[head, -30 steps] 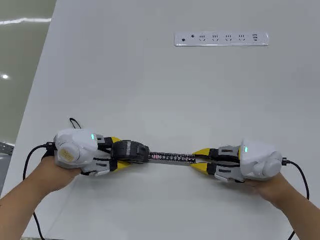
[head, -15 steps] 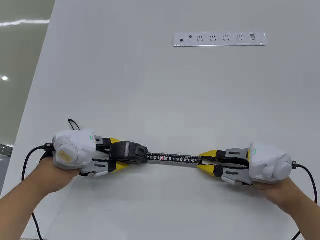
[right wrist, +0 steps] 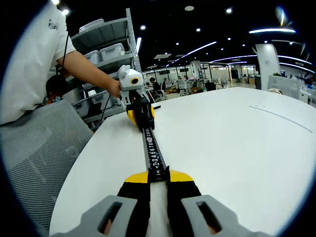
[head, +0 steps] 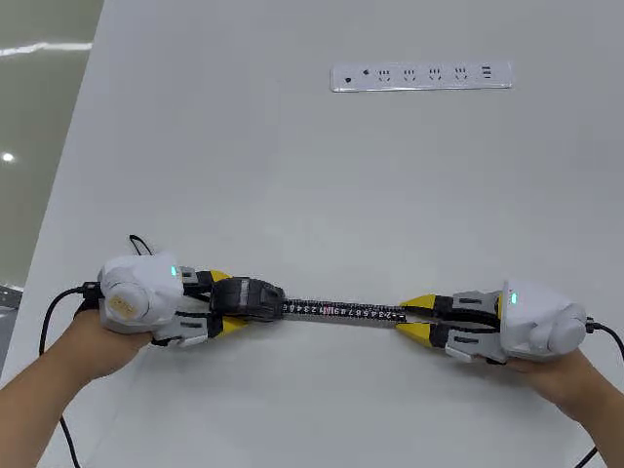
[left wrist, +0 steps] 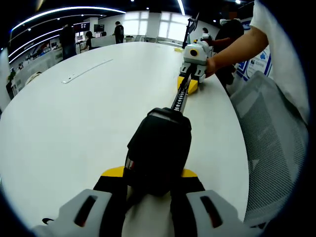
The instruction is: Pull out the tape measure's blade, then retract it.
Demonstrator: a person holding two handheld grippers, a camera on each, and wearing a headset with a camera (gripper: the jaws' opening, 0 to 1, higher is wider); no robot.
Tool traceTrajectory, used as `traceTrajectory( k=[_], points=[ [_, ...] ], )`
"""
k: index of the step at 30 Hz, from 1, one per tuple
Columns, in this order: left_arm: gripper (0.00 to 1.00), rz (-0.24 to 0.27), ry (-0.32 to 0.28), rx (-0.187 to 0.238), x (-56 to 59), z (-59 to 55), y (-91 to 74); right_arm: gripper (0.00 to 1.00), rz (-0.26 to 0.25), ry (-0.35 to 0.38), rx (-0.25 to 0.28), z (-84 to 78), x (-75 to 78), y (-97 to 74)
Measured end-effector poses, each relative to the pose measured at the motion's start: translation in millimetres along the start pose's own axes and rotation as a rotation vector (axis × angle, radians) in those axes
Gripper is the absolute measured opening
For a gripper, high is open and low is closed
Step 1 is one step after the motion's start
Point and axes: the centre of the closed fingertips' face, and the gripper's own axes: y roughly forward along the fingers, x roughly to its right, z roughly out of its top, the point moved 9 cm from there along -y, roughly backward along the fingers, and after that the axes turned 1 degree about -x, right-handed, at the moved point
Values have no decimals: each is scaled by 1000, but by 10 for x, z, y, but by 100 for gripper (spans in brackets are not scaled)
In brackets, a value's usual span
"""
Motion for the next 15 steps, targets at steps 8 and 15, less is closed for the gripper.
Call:
traceTrajectory(
  k=[8,15],
  points=[
    [30,-1,2,-5,-13,-13,5,10,-12,9,-2,-31,0,-80],
    [29,2,5,-10,-26,-34,10,10,-15,13,-4,-48,3,-129]
  ],
)
